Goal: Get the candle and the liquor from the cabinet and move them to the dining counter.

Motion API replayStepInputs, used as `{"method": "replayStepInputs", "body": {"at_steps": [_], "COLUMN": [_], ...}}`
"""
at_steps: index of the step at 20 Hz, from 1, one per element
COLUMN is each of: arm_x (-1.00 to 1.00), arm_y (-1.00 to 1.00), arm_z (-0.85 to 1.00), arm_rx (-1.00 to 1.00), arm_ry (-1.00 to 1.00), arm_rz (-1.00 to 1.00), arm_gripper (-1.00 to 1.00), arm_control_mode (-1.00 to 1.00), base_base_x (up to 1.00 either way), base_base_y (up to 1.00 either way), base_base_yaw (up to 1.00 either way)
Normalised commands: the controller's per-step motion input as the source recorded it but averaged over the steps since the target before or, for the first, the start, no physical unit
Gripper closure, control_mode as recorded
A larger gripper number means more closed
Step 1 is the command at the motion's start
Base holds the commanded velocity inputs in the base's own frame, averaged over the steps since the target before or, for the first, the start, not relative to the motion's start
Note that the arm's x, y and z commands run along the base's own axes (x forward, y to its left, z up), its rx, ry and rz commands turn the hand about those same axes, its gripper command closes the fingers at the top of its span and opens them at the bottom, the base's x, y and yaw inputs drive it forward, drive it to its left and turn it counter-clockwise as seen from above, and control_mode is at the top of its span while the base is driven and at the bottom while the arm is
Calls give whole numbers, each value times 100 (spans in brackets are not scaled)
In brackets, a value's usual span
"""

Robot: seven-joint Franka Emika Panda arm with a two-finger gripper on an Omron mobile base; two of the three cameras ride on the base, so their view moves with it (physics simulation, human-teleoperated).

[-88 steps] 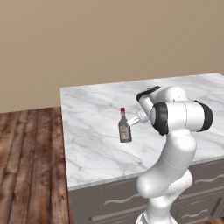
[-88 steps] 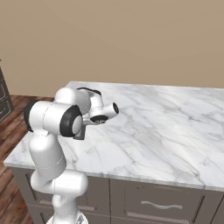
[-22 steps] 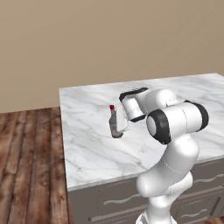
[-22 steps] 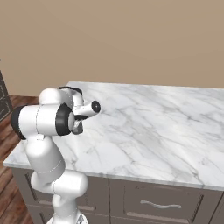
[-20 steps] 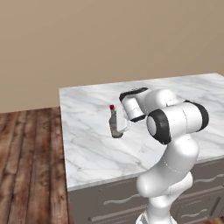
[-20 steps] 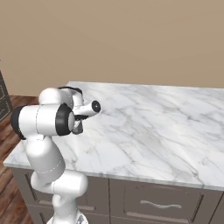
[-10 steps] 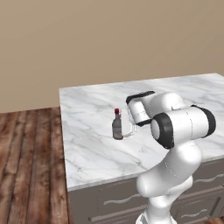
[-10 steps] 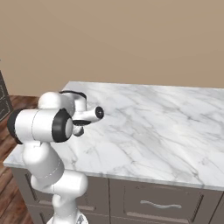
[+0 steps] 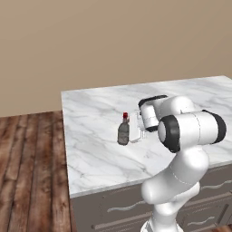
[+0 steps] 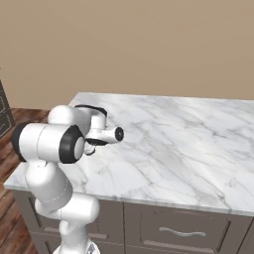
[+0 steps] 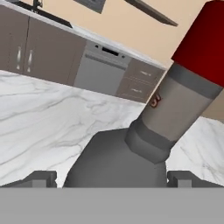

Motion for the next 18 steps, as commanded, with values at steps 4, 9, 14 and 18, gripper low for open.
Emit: {"method": "replayStepInputs", "body": {"at_steps": [4, 9, 14, 18], "arm_x": [0, 0, 0, -17], "arm_y": [1, 5, -13, -29], "arm_z": [4, 3, 16, 22], "arm_rx": [5, 1, 0, 0], "arm_ry": [0, 0, 1, 7], "arm_rz": [0, -1, -6, -15], "arm_gripper": [-100, -100, -100, -100], "arm_control_mode": [-100, -100, -100, -100], "base_base_x": [0, 0, 0, 0], "base_base_y": [0, 0, 0, 0], "base_base_yaw": [0, 0, 0, 0]}}
